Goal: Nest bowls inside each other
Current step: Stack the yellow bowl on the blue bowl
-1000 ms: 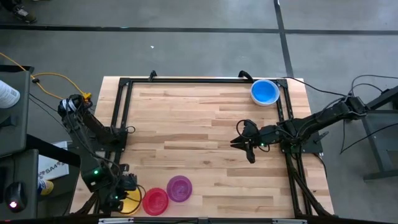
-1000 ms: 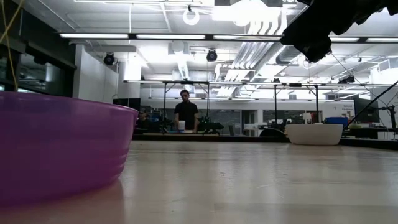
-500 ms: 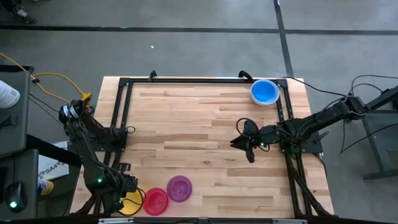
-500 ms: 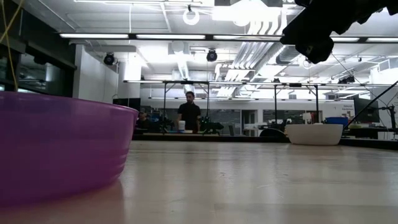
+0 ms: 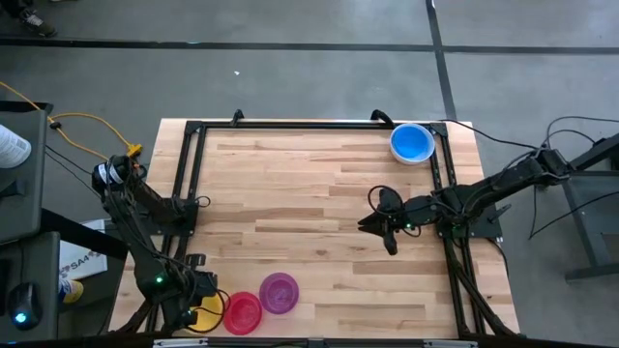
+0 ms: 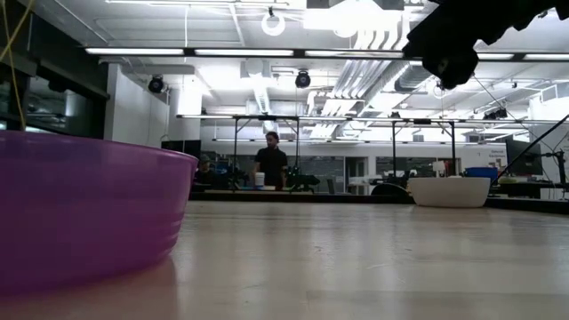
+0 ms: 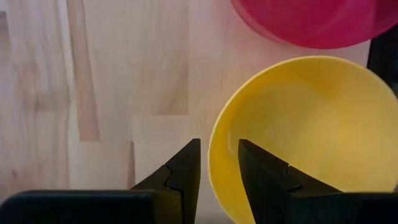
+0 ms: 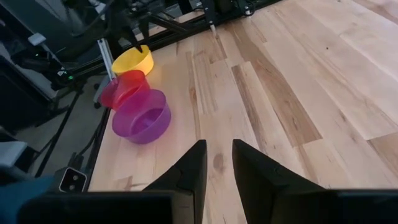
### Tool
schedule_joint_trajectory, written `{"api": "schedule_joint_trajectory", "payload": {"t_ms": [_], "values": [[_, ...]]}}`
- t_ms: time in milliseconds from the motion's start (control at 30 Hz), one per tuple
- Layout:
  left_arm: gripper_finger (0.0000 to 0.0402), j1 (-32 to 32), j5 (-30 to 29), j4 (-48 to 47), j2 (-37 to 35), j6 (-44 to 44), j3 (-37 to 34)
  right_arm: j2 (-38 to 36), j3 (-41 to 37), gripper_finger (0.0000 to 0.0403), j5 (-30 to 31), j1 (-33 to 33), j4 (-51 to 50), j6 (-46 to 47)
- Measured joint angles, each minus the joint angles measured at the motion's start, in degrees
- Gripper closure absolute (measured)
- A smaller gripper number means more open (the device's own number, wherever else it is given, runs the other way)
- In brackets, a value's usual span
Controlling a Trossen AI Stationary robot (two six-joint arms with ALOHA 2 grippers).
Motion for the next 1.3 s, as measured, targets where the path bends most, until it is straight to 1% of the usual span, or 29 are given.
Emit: {"api": "schedule_joint_trajectory", "payload": {"t_ms": [267, 600, 700, 833, 1300], "values": [[0.0293, 0.00, 0.10, 1.68, 0.00, -0.39, -0.55, 0.00, -0.02, 0.0333, 0.16, 0.42, 0.02, -0.53], [0.0293, 0.00, 0.18, 1.06, -0.02, -1.02, -0.57, 0.00, -0.02, 0.0333, 0.04, 0.42, 0.20, -0.56], [0.0293, 0.00, 1.09, 1.78, -0.07, -2.18, -1.49, 0.00, -0.02, 0.0333, -0.02, 0.42, 0.20, -0.56], [0.0293, 0.00, 3.80, 3.78, -0.07, -3.71, -3.58, 0.00, -0.02, 0.0333, -0.04, 0.42, 0.20, -0.56], [0.0293, 0.00, 3.88, 4.45, -0.07, -2.73, -3.83, 0.00, -0.02, 0.0333, -0.04, 0.42, 0.20, -0.56]]}}
